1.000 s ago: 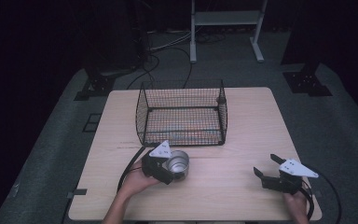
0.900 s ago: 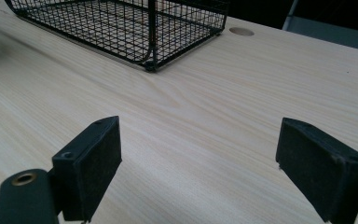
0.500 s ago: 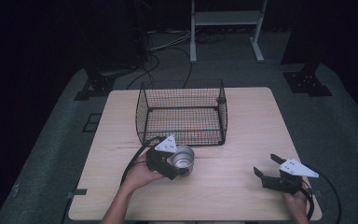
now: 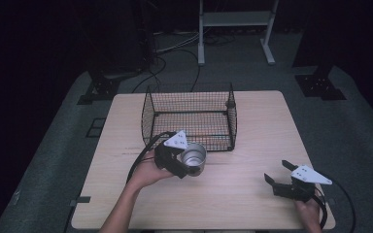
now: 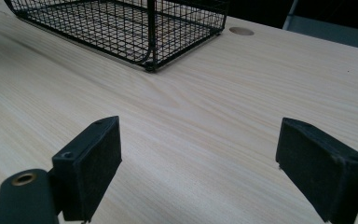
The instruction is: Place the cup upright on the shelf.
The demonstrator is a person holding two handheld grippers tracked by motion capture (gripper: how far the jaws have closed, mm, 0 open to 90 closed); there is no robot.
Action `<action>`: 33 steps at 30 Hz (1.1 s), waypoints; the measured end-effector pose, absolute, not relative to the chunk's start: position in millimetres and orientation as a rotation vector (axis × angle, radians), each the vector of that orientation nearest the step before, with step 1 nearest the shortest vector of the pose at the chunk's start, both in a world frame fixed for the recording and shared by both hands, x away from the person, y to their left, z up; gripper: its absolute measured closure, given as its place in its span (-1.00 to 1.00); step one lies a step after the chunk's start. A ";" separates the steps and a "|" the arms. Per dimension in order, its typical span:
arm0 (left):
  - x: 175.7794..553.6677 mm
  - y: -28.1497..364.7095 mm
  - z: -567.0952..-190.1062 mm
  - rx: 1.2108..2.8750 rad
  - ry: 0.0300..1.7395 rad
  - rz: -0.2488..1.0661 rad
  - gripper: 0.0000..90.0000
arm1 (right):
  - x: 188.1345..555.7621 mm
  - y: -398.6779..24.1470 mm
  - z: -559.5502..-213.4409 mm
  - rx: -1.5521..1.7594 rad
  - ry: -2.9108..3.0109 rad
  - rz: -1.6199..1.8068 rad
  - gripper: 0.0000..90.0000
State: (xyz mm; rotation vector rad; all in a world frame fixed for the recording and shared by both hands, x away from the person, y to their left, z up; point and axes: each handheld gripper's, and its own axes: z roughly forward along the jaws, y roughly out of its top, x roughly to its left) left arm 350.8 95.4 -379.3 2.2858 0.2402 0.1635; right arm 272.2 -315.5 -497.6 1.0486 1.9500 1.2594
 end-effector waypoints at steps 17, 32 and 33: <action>362.3 92.9 -355.7 2.285 0.228 0.162 -0.60 | 272.6 -316.2 -497.7 1.054 1.943 1.268 -0.70; 382.8 87.6 -322.2 2.308 0.218 0.172 -0.60 | 272.8 -316.5 -497.6 1.053 1.944 1.272 -0.70; 382.8 87.6 -322.2 2.308 0.218 0.172 -0.60 | 272.8 -316.5 -497.6 1.053 1.944 1.272 -0.70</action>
